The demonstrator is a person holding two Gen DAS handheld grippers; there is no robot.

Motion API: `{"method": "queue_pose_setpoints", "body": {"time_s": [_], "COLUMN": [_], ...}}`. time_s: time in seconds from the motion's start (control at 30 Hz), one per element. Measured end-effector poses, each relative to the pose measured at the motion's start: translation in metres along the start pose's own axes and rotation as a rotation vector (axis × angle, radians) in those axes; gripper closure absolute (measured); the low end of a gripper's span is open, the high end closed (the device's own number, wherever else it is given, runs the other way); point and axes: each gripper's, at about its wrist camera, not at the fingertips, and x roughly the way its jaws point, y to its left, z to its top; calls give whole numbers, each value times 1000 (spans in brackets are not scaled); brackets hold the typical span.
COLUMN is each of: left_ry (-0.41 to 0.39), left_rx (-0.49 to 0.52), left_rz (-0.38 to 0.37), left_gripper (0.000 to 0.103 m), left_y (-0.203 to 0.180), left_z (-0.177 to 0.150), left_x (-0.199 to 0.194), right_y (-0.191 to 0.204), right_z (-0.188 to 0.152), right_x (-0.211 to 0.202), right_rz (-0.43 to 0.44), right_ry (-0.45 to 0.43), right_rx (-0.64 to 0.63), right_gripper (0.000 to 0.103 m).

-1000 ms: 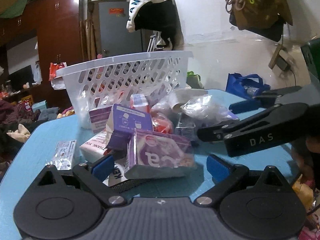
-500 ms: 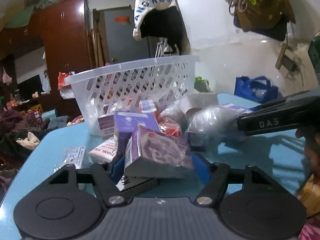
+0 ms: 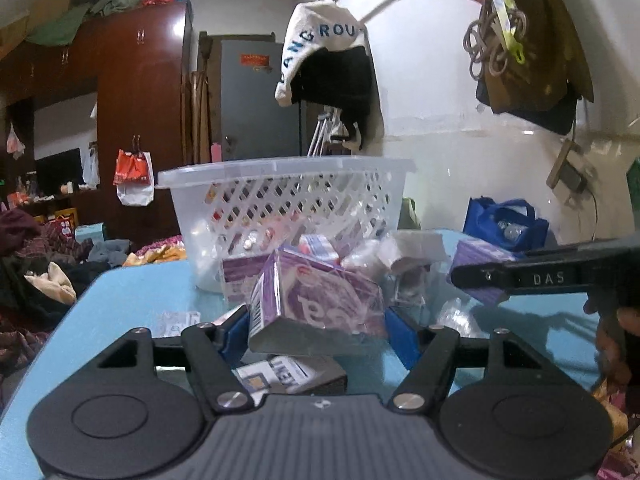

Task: Organize objects
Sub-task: 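Grasp the purple 'ea' box with the left tool while the right tool grasps the purple 'Lu' box, then lower both purple boxes into the white basket and open both tools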

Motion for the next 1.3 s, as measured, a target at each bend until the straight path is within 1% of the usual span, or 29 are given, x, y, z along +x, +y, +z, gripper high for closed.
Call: {"method": "queue_pose_setpoints", "body": {"time_s": [0.17, 0.23, 0.33, 0.47, 0.57, 0.63, 0.73, 0.77, 0.87, 0.9, 1.0, 1.07, 1.1, 1.13, 1.17, 1.23, 1.27, 1.3], "left_ry": [-67, -91, -102, -117, -103, -95, -73, -51, 33, 54, 104, 109, 99, 84, 70, 54, 54, 59], "left_rx": [-17, -18, -48, -130, -185, -207, -220, -220, -235, -231, -268, -279, -279, -268, -256, -237, -234, -238], "left_rz": [-11, -29, -84, -143, -178, -190, -154, -145, -103, -96, -59, -67, -77, -85, -77, 3, 22, 15], "left_gripper": [30, 30, 30, 30, 30, 30, 30, 30, 30, 30, 30, 29, 26, 20, 1, 0, 0, 0], "left_y": [13, 18, 30, 52, 65, 70, 77, 78, 81, 83, 90, 94, 95, 96, 95, 93, 95, 98], "left_z": [4, 5, 8, 22, 42, 64, 108, 122, 151, 158, 163, 160, 157, 155, 154, 154, 153, 151], "left_x": [-10, -13, -16, -19, -12, -2, 26, 40, 88, 106, 135, 144, 146, 146, 146, 143, 140, 136], "right_y": [-2, -2, -1, 6, 10, 15, 19, 21, 28, 28, 22, 17, 16, 15, 15, 17, 18, 21], "right_z": [-1, -2, 0, 13, 25, 40, 77, 90, 130, 143, 158, 156, 155, 151, 150, 147, 146, 145], "right_x": [-3, -6, -15, -28, -30, -24, -7, -1, 30, 45, 82, 101, 107, 108, 108, 101, 94, 84], "right_rz": [15, 10, 45, 29, 38, 41, 82, 78, 17, 4, -13, -18, -27, -25, -17, -1, -7, -14], "right_ry": [-28, -41, -66, -114, -130, -129, -148, -169, -194, -188, -133, -85, -78, -86, -100, -113, -132, -164], "right_rx": [10, 14, 30, 2, -17, -46, -57, -67, -134, -138, -112, -91, -92, -96, -96, -80, -83, -94], "right_gripper": [61, 61, 61, 61, 61, 61, 61, 61, 61, 61, 61, 61, 61, 58, 51, 1, 0, 0]}}
